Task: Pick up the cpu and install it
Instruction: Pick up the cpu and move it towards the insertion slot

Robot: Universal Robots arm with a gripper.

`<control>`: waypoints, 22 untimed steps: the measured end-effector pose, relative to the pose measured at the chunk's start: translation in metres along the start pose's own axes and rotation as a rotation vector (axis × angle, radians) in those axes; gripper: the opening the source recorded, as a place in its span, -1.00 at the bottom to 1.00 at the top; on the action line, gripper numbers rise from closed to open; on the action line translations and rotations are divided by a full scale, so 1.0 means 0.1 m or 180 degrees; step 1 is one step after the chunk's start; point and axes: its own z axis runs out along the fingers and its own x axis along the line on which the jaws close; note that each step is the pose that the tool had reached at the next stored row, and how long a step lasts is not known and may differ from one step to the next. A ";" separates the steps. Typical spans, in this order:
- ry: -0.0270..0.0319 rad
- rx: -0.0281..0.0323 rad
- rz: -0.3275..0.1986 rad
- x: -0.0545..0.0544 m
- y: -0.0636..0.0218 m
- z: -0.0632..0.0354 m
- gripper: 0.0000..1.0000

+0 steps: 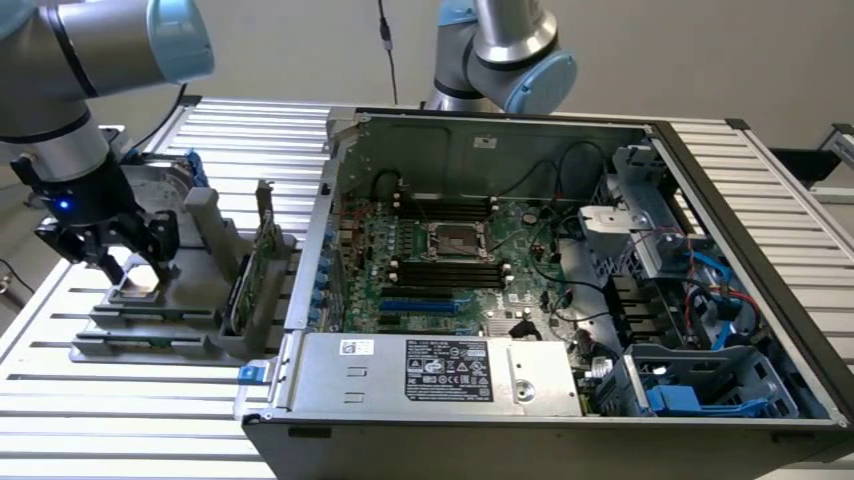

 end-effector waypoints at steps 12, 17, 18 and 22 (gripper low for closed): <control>0.0050 -0.0005 0.0098 0.00 0.004 0.012 0.24; 0.0057 -0.0005 0.0129 0.00 0.014 0.000 0.24; 0.0057 -0.0005 0.0133 0.00 0.015 -0.009 0.24; 0.0056 -0.0015 0.0140 0.00 0.014 -0.063 0.24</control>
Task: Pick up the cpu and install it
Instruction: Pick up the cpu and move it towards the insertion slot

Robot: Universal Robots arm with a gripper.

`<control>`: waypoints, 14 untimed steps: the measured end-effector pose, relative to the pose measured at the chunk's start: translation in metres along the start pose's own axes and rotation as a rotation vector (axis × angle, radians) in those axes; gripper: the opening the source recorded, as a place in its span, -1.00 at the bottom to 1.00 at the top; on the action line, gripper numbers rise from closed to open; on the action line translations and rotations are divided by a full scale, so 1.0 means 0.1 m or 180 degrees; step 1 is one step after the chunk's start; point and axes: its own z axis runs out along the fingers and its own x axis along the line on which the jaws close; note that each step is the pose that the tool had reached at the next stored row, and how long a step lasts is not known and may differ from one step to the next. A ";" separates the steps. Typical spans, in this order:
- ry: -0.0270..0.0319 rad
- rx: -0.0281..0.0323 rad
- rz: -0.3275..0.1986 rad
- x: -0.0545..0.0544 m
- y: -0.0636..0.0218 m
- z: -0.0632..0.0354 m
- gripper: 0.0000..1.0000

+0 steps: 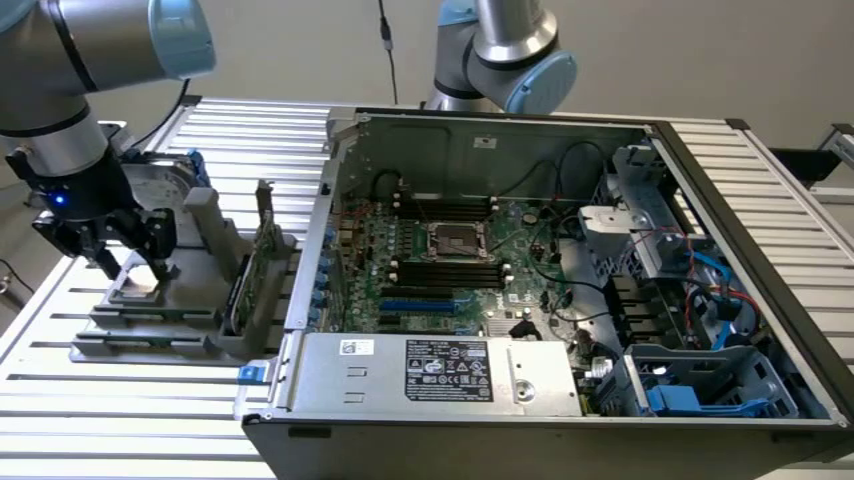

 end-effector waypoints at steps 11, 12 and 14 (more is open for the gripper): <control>-0.0010 -0.0183 0.0012 0.00 -0.033 -0.029 0.24; -0.0009 -0.0183 0.0016 0.00 -0.046 -0.029 0.24; -0.0009 -0.0183 0.0021 0.00 -0.064 -0.027 0.24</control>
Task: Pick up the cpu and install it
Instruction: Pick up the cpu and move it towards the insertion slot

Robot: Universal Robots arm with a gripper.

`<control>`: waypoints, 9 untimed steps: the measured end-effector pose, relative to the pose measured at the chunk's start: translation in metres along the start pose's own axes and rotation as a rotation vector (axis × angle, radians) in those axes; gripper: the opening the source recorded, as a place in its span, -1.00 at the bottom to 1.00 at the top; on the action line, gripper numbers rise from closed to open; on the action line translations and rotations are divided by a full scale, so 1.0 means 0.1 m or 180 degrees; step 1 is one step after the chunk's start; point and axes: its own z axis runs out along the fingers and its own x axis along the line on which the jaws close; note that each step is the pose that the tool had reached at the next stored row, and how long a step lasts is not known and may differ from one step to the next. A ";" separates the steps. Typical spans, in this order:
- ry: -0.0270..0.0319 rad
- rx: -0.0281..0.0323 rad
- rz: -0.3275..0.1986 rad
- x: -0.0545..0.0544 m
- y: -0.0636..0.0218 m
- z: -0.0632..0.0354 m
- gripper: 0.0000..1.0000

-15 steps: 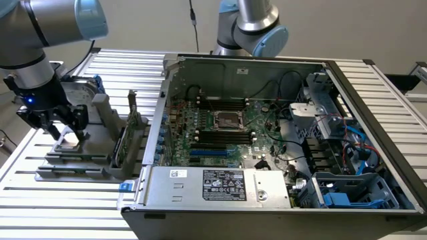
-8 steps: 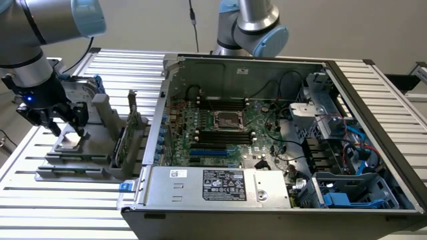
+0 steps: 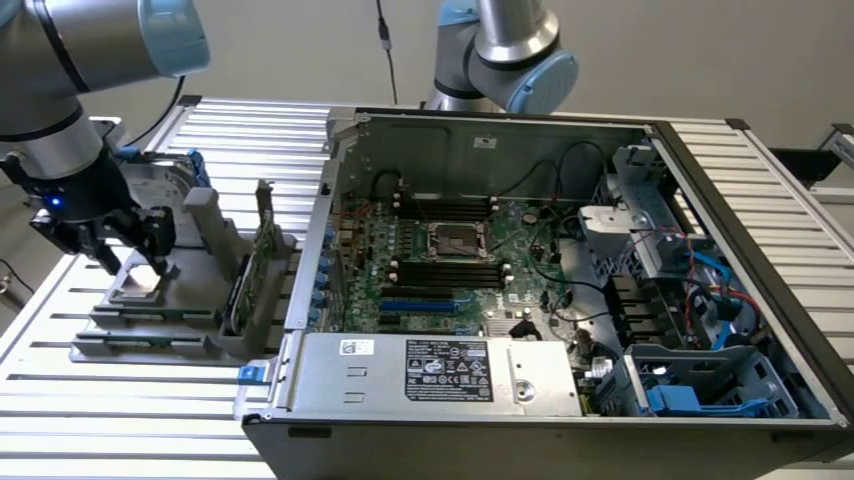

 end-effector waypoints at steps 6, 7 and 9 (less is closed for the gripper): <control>0.0000 -0.0002 0.0007 -0.01 -0.026 0.003 0.24; 0.0000 -0.0002 0.0008 -0.02 -0.030 0.006 0.24; 0.0000 -0.0003 0.0010 -0.02 -0.042 0.014 0.24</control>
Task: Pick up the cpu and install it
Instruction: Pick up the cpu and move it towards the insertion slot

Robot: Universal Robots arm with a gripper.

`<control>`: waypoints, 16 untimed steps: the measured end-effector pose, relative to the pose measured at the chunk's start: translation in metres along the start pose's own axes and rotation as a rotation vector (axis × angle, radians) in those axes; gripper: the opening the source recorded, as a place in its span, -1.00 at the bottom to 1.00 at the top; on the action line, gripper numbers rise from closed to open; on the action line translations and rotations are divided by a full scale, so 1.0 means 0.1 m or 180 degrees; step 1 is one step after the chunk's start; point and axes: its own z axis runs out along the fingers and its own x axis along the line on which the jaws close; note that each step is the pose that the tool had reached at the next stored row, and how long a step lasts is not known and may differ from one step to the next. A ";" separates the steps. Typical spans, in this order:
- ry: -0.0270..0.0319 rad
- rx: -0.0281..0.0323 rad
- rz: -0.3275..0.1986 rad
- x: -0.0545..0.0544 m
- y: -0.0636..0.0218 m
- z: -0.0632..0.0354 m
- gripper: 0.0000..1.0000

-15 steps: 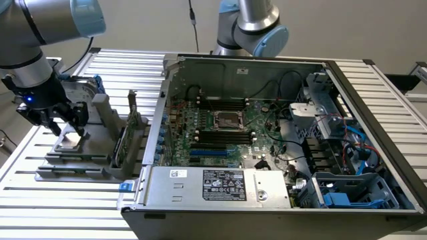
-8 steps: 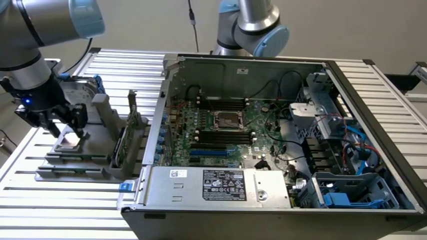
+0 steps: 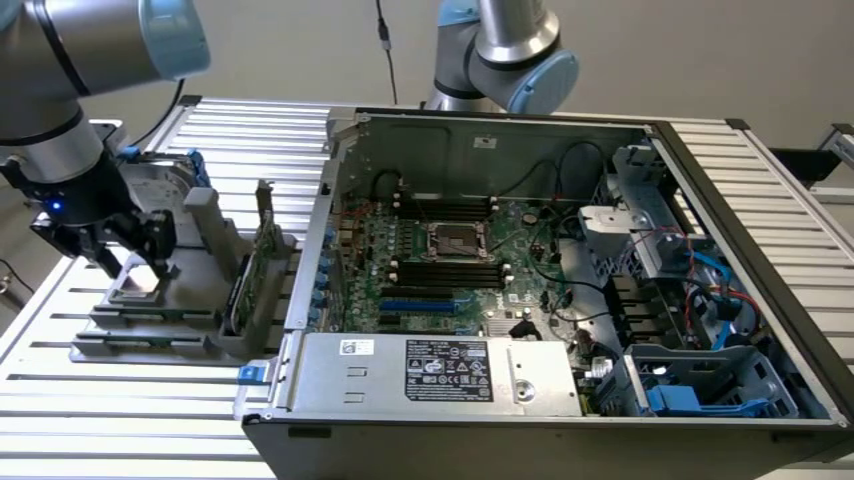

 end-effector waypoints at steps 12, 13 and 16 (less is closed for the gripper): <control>-0.0003 -0.0004 0.0007 -0.01 -0.046 0.056 0.24; -0.0004 -0.0004 0.0007 -0.01 -0.046 0.062 0.24; -0.0004 -0.0008 0.0010 -0.01 -0.046 0.075 0.24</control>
